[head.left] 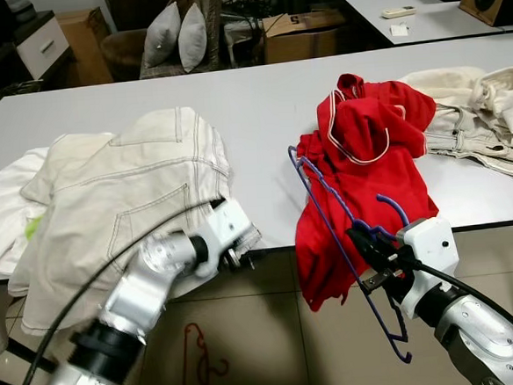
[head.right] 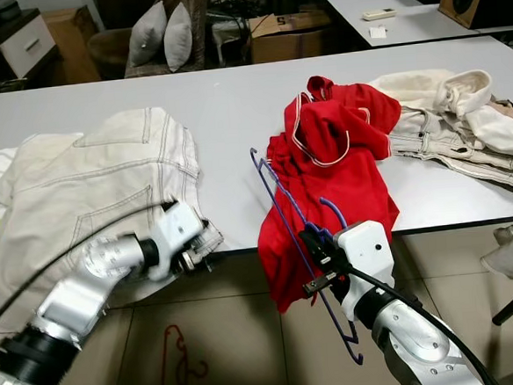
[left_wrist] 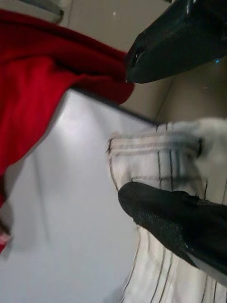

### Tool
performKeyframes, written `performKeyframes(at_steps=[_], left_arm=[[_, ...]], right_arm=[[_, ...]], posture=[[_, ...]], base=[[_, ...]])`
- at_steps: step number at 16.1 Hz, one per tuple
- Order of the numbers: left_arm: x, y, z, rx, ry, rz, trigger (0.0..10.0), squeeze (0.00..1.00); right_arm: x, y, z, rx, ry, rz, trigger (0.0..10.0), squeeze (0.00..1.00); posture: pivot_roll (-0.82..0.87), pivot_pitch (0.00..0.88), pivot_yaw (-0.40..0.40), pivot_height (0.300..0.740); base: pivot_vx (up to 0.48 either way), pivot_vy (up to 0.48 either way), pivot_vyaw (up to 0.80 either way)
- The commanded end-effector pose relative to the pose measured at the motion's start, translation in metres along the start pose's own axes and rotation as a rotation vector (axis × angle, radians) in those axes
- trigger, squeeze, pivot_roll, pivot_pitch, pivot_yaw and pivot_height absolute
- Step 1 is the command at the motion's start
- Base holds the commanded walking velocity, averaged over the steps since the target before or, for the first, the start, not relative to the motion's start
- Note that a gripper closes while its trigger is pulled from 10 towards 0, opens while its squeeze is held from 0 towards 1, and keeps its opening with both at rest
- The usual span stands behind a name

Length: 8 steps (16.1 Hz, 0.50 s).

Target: Hang hanger

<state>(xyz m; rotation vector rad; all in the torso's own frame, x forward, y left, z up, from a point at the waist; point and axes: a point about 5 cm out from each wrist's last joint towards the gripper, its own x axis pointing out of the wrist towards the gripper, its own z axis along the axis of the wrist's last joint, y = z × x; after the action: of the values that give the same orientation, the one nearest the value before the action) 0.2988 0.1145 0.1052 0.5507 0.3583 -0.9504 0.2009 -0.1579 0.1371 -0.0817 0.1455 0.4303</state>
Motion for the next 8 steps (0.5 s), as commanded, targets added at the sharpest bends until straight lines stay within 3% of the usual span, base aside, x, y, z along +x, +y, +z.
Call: performKeyframes(at_steps=[1, 3, 6, 7, 8], left_arm=[[0.0012, 0.0019, -0.0018, 0.024, 0.032, 0.033, 10.0, 0.00], [0.0056, 0.0074, -0.0032, 0.010, 0.068, 0.109, 10.0, 0.00], [0.0064, 0.0072, -0.0036, -0.029, 0.083, 0.142, 10.0, 0.00], [0.0075, 0.0063, -0.0032, -0.039, 0.084, 0.148, 9.4, 0.00], [0.0088, 0.0047, -0.0020, -0.046, 0.078, 0.148, 4.6, 0.00]], right_arm=[[0.0003, 0.0041, 0.0067, -0.007, -0.036, 0.020, 10.0, 0.00], [0.0010, 0.0051, 0.0068, -0.006, -0.038, 0.021, 10.0, 0.00], [0.0014, 0.0052, 0.0068, -0.005, -0.039, 0.020, 10.0, 0.00], [0.0015, 0.0053, 0.0068, -0.005, -0.040, 0.020, 10.0, 0.00], [0.0016, 0.0054, 0.0068, -0.005, -0.040, 0.020, 10.0, 0.00]], posture=[[0.06, 0.012, 0.103, 0.740], [0.06, 0.011, 0.105, 0.740], [0.06, 0.010, 0.106, 0.740], [0.06, 0.010, 0.105, 0.740], [0.06, 0.009, 0.105, 0.740]], base=[[0.000, 0.000, 0.00], [0.000, 0.000, 0.00], [0.000, 0.000, 0.00], [0.000, 0.000, 0.00], [0.000, 0.000, 0.00]])
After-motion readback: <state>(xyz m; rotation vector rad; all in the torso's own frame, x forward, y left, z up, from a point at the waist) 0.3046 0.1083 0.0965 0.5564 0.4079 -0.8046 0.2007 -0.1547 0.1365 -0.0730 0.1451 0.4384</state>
